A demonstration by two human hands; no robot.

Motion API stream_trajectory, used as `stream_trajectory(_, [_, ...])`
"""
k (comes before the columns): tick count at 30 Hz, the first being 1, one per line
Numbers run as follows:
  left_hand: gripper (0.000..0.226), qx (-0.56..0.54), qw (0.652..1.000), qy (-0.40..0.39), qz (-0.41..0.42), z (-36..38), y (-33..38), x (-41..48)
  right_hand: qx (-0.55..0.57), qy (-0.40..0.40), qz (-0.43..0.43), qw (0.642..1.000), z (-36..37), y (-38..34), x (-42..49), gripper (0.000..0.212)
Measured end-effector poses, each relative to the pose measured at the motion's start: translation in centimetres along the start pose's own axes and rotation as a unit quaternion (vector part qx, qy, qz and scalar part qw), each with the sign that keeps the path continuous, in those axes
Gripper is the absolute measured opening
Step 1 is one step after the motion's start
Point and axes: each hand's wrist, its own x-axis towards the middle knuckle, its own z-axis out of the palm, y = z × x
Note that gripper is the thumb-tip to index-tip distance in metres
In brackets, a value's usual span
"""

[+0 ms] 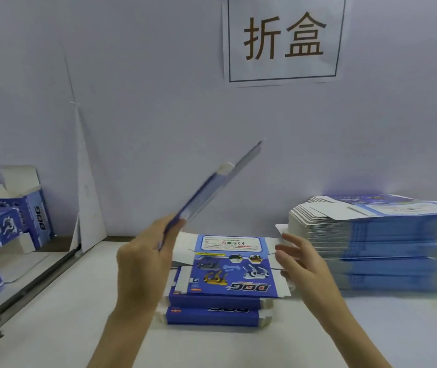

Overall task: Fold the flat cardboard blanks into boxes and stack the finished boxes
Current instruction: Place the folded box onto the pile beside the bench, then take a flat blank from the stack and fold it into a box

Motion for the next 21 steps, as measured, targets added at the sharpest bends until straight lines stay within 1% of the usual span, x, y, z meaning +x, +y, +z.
stream_trajectory(2, [0.025, -0.034, 0.998, 0.026, -0.050, -0.7, 0.0, 0.3, -0.030, -0.029, -0.023, 0.999, 0.4, 0.0, -0.3, 0.037])
stream_trajectory(4, [0.024, -0.045, 0.995, 0.045, -0.076, -1.1, -0.2, 0.4, -0.041, -0.049, -0.023, 0.998, 0.7, 0.1, -0.5, 0.043])
stream_trajectory(6, [0.025, -0.040, 0.995, 0.053, -0.076, -1.2, -0.2, 0.4, -0.032, -0.066, -0.020, 0.997, 1.0, 0.1, -0.7, 0.045])
stream_trajectory(8, [0.025, -0.037, 0.997, 0.049, -0.036, -0.9, 0.5, 0.2, -0.011, -0.086, -0.018, 0.996, 1.2, 0.0, -0.9, 0.049])
stream_trajectory(9, [0.023, -0.050, 0.998, 0.037, 0.001, -0.5, 0.8, 0.0, 0.015, -0.105, -0.011, 0.994, 1.2, -0.1, -0.9, 0.053])
stream_trajectory(10, [0.018, -0.073, 0.996, 0.016, 0.039, 0.0, 1.0, -0.5, 0.064, -0.125, 0.002, 0.990, 1.2, -0.2, -0.9, 0.059])
stream_trajectory(11, [0.014, -0.100, 0.993, -0.014, 0.068, 0.5, 1.1, -0.9, 0.133, -0.143, 0.022, 0.980, 1.3, -0.2, -0.9, 0.066])
stream_trajectory(12, [0.014, -0.112, 0.989, -0.045, 0.085, 1.0, 1.1, -1.4, 0.200, -0.157, 0.042, 0.966, 1.5, -0.2, -1.0, 0.067])
stream_trajectory(13, [0.017, -0.103, 0.988, -0.068, 0.096, 1.4, 1.3, -1.8, 0.249, -0.166, 0.052, 0.953, 1.6, -0.3, -1.0, 0.059])
stream_trajectory(14, [0.018, -0.078, 0.988, -0.083, 0.106, 1.6, 1.3, -2.0, 0.275, -0.171, 0.058, 0.944, 1.8, -0.6, -1.2, 0.052])
stream_trajectory(15, [0.017, -0.056, 0.987, -0.094, 0.115, 1.7, 1.3, -2.2, 0.290, -0.177, 0.063, 0.938, 1.9, -0.6, -1.2, 0.050])
stream_trajectory(16, [0.017, -0.041, 0.987, -0.105, 0.116, 1.8, 1.3, -2.3, 0.304, -0.181, 0.072, 0.933, 2.0, -0.7, -1.2, 0.049])
stream_trajectory(18, [0.034, -0.013, 0.985, -0.141, 0.100, 1.8, 0.9, -2.4, 0.360, -0.182, 0.105, 0.909, 2.0, -0.7, -1.0, 0.045])
stream_trajectory(19, [0.040, 0.004, 0.983, -0.164, 0.082, 1.8, 0.7, -2.3, 0.393, -0.173, 0.130, 0.894, 1.8, -0.8, -0.8, 0.045])
stream_trajectory(20, [0.042, 0.020, 0.979, -0.194, 0.059, 1.7, 0.5, -2.2, 0.411, -0.154, 0.159, 0.884, 1.6, -0.9, -0.6, 0.045])
stream_trajectory(21, [0.041, 0.030, 0.974, -0.220, 0.046, 1.7, 0.2, -2.3, 0.404, -0.135, 0.182, 0.886, 1.5, -0.8, -0.4, 0.043])
